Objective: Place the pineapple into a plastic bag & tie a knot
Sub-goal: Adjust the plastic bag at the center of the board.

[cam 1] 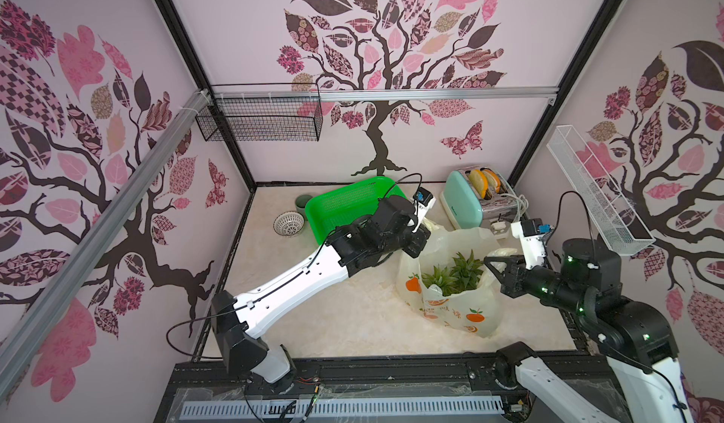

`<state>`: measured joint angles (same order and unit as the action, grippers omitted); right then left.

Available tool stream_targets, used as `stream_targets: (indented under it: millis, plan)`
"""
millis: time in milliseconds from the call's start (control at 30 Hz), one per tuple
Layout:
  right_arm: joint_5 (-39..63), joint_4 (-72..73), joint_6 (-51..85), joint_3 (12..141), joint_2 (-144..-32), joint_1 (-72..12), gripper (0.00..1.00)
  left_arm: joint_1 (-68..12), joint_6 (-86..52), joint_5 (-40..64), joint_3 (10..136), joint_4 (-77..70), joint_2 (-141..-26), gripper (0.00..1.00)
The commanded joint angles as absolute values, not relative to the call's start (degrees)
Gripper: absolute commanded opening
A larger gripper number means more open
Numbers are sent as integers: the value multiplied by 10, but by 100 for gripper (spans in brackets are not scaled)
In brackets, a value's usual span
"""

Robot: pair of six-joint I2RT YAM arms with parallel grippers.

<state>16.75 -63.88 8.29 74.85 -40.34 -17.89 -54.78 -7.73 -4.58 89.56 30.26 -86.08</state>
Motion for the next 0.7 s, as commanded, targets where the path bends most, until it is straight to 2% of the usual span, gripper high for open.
stream_targets:
  millis: [0, 200, 433, 667]
  plan:
    - [174, -583, 77, 761, -432, -182, 0, -547, -86, -106, 864, 177, -796, 0]
    - [176, -495, 70, 803, -498, -182, 0, -547, -78, -211, 840, 140, -722, 0]
    - [187, -413, 42, 855, -573, -181, 0, -547, -61, -265, 836, 169, -671, 0]
    - [235, -396, 44, 788, -568, -182, 0, -547, -102, -281, 759, 211, -641, 0]
